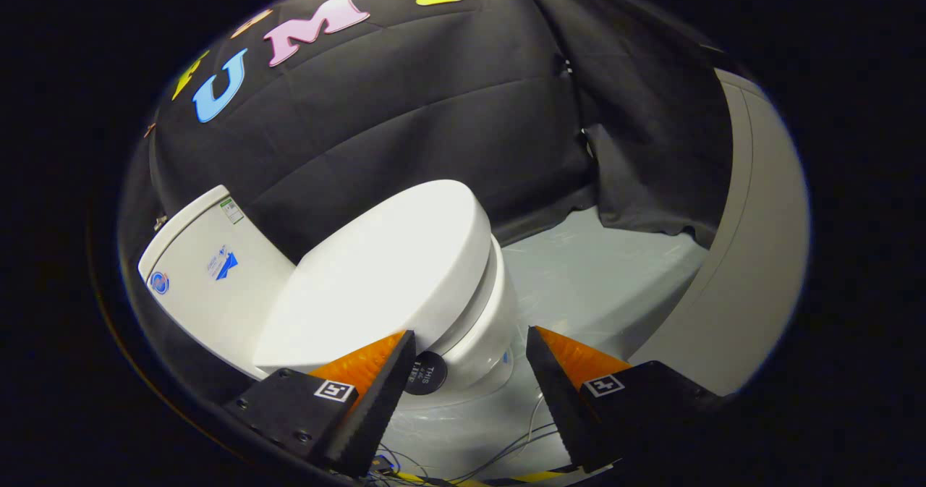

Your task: Open the toilet lid.

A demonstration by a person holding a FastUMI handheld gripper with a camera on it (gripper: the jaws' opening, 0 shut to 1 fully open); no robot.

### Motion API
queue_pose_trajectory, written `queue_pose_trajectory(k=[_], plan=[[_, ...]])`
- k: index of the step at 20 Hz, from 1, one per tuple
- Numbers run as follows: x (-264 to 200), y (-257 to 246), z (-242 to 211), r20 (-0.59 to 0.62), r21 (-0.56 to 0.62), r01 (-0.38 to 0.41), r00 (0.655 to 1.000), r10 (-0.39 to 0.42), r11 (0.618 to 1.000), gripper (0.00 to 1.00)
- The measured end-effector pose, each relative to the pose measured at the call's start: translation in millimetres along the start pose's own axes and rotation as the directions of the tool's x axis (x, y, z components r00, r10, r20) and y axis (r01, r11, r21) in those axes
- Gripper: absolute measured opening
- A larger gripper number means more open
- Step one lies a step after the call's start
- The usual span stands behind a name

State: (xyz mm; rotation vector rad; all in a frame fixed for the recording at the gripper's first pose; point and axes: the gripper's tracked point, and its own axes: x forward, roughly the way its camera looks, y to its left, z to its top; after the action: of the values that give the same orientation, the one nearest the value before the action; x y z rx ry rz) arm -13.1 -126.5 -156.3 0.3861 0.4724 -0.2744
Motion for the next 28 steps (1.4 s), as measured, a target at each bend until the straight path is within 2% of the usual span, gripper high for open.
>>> queue_pose_trajectory(k=[5,7,9,15,16,19,20,22,25,26,27,28], plan=[[13.3,-0.6,-20.1,-0.079,0.147,-0.022,0.996,0.034,0.989,0.98],[13.8,7.8,-30.7,-0.126,0.223,-0.047,0.989,0.077,0.974,0.96],[12.2,11.5,-36.5,-0.15,0.277,-0.058,0.983,0.103,0.959,0.88],[12.5,22.3,-43.1,-0.174,0.436,-0.091,0.968,0.183,0.895,0.88],[9.8,23.9,-40.7,-0.18,0.467,-0.093,0.964,0.197,0.879,0.81],[12.9,25.3,-44.7,-0.184,0.46,-0.103,0.961,0.207,0.882,0.59],[13.5,32.0,-39.9,-0.168,0.485,-0.131,0.956,0.24,0.864,0.59],[12.6,32.3,-39.5,-0.163,0.49,-0.137,0.956,0.245,0.861,0.4],[11.1,32.9,-41.7,-0.165,0.503,-0.154,0.949,0.269,0.85,0.4],[5.3,34.8,-41.2,-0.162,0.516,-0.181,0.939,0.303,0.837,0.4],[16.3,35.7,-50.3,-0.159,0.539,-0.151,0.948,0.276,0.829,0.33],[14.7,32.5,-43.6,-0.161,0.52,-0.155,0.948,0.274,0.84,0.25]])
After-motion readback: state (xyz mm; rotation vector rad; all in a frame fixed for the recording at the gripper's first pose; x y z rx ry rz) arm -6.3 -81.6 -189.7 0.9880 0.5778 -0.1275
